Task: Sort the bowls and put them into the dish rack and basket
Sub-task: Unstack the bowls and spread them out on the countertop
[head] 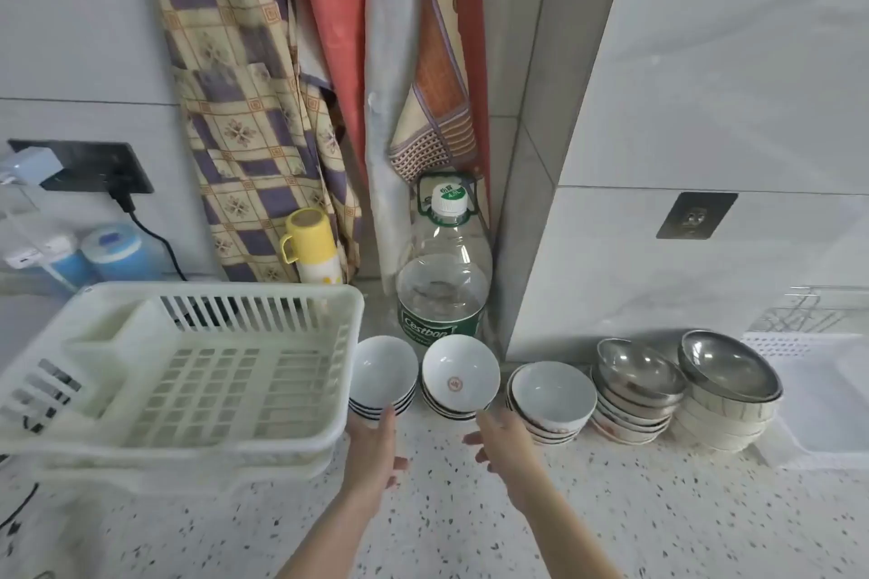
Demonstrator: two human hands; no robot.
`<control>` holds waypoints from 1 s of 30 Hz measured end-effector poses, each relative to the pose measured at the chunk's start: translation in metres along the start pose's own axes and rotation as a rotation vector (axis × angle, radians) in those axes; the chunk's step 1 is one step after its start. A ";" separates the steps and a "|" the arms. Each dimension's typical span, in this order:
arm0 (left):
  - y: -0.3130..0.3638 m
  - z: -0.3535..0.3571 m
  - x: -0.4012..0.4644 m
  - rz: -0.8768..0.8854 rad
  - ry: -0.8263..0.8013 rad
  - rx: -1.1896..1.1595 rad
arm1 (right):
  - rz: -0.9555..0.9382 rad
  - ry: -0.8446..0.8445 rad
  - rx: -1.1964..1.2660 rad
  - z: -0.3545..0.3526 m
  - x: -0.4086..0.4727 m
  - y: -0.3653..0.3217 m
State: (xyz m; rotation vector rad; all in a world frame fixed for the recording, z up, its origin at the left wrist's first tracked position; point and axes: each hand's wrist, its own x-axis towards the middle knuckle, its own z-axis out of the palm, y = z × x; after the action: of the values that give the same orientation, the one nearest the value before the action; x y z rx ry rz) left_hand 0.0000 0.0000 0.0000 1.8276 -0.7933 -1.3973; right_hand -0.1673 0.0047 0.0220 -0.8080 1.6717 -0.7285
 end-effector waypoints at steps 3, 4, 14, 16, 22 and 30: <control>0.007 0.001 0.011 0.005 0.078 -0.038 | -0.026 0.062 -0.004 0.010 0.018 -0.004; 0.006 -0.001 0.014 0.016 0.083 -0.021 | -0.040 0.084 0.003 0.013 0.021 -0.004; 0.009 0.003 0.019 0.092 0.175 -0.031 | -0.100 0.185 0.026 0.023 0.039 -0.004; 0.008 0.003 0.022 0.098 0.179 -0.021 | -0.099 0.193 0.058 0.022 0.039 -0.007; 0.010 0.002 0.024 0.101 0.173 -0.069 | -0.120 0.197 0.181 0.018 0.036 -0.010; 0.014 0.002 0.021 0.034 0.164 -0.240 | -0.204 0.198 0.265 0.014 0.030 -0.019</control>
State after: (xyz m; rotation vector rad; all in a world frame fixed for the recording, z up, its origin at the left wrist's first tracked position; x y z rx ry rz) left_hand 0.0020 -0.0256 -0.0004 1.7081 -0.5460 -1.2450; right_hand -0.1559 -0.0316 0.0175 -0.7424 1.6348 -1.1781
